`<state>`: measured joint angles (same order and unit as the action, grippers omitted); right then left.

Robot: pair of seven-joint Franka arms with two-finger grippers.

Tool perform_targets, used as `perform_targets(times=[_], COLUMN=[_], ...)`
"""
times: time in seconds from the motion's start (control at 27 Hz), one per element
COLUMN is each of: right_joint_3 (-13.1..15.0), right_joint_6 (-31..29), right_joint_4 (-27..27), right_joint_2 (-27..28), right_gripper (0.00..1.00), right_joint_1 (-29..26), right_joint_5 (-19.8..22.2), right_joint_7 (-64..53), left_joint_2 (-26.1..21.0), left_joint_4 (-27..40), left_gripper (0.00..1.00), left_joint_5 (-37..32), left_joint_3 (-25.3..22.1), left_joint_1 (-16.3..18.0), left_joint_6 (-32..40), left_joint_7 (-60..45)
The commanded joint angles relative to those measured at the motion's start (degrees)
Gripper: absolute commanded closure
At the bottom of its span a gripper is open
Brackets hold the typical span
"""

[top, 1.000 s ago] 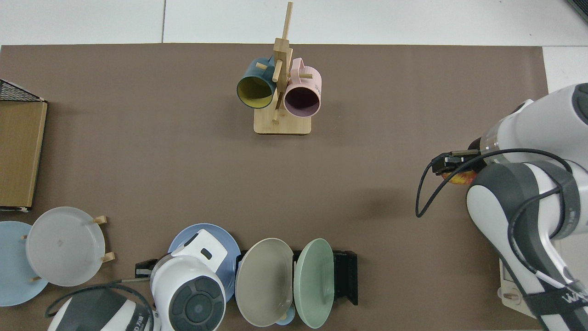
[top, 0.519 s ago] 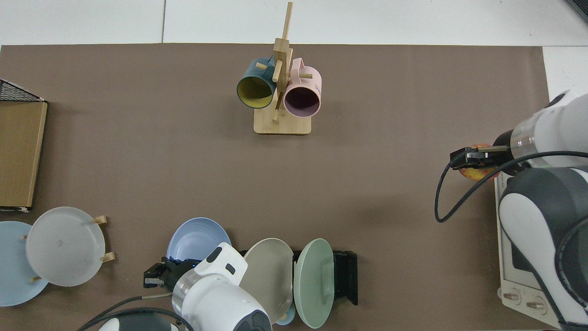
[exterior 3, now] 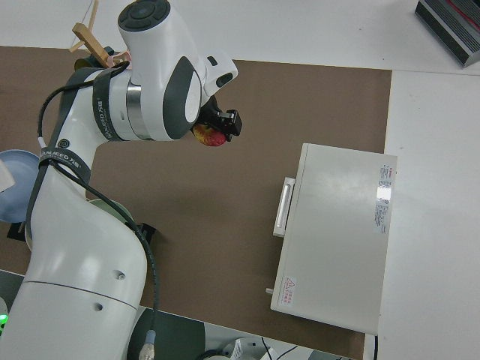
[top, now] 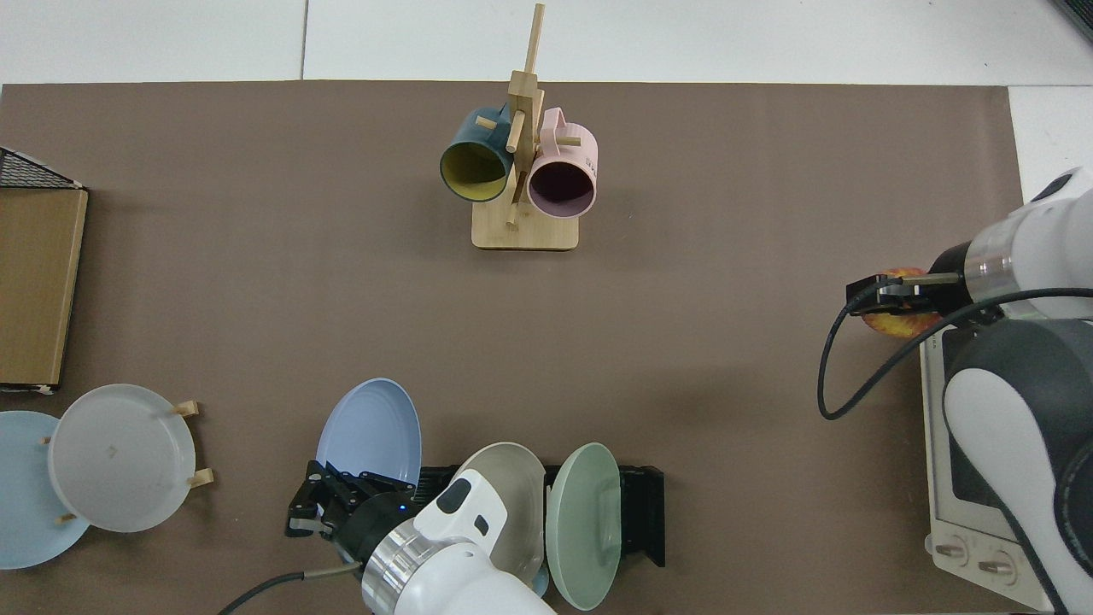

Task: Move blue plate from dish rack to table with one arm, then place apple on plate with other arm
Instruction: 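Grasp the blue plate with the left gripper and lift it from the rack, then carry the blue plate with the left gripper and lay it on the table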

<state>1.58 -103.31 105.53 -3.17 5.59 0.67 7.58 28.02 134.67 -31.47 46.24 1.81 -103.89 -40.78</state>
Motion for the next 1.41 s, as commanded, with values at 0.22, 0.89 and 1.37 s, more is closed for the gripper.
perform_targets(times=[0.22, 0.89, 1.37], right_joint_3=[-0.26, -0.35, -0.35], right_joint_6=[1.53, 1.62, 1.62], right_joint_4=[0.02, 0.46, 0.73], right_joint_2=[-0.69, -1.05, -1.22], right_gripper=[1.0, 1.0, 1.0], right_joint_1=[-0.67, -1.02, -1.02], right_joint_5=[-0.15, -0.23, -0.23], right_joint_7=[-0.55, -0.55, -0.47], left_joint_2=[-13.49, -29.95, -36.73], left_joint_4=[-12.74, -15.84, -9.69], left_gripper=[1.0, 1.0, 1.0], left_joint_5=[-7.99, 19.69, 19.34], left_joint_3=[-0.09, -6.6, -6.6], left_joint_1=[8.12, 7.15, 6.36], left_joint_6=[-2.55, -31.71, -40.86], left_joint_7=[-9.04, -17.94, -17.06])
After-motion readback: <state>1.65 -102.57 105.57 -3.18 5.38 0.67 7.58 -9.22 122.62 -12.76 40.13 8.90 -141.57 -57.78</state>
